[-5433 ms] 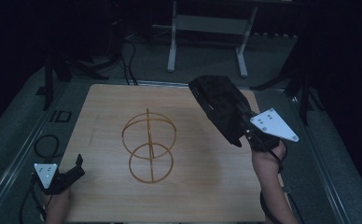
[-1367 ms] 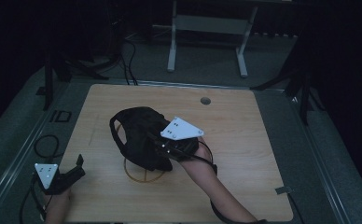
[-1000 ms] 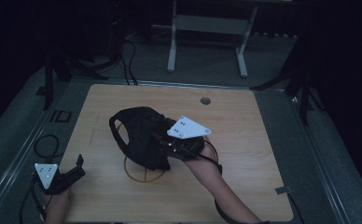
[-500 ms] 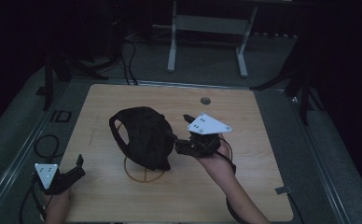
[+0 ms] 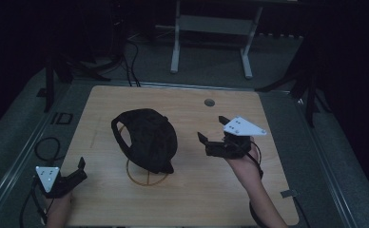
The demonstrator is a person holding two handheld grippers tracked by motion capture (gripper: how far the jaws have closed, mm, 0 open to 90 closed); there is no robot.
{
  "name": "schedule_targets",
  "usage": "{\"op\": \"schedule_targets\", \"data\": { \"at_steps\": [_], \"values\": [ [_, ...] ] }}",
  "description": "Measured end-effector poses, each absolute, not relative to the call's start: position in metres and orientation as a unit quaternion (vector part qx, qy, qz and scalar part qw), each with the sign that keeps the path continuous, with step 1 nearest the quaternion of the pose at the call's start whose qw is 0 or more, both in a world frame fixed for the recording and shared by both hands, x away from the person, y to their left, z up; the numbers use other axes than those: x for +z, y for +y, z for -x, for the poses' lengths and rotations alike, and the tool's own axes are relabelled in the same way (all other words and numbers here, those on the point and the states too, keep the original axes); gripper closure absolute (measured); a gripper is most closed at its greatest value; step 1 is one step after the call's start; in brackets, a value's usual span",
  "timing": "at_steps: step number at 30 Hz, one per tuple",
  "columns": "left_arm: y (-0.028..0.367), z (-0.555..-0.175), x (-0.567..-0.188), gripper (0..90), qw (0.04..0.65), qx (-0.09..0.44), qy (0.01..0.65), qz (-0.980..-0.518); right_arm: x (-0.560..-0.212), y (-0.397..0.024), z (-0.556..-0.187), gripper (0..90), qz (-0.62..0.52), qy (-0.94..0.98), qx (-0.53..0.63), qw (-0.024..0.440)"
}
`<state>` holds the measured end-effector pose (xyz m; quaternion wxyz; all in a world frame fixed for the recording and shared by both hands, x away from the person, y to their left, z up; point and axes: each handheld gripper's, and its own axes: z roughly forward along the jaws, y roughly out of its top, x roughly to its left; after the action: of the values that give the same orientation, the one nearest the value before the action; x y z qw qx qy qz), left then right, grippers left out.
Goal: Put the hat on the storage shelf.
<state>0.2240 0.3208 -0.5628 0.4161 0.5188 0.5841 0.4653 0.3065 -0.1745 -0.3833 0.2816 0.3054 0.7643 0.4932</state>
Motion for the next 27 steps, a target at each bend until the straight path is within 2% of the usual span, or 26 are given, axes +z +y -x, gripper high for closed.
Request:
{"op": "schedule_targets", "data": {
  "at_steps": [18,27],
  "values": [
    [0.32,-0.224,-0.563,1.8,0.415,0.466,0.583,-0.52,-0.449,-0.266,-0.323,13.8,-0.392,0.74,0.452,0.308],
    [0.32,-0.224,-0.563,1.8,0.415,0.466,0.583,-0.52,-0.488,-0.305,-0.322,13.7,-0.439,0.731,0.424,0.305]
  ]
}}
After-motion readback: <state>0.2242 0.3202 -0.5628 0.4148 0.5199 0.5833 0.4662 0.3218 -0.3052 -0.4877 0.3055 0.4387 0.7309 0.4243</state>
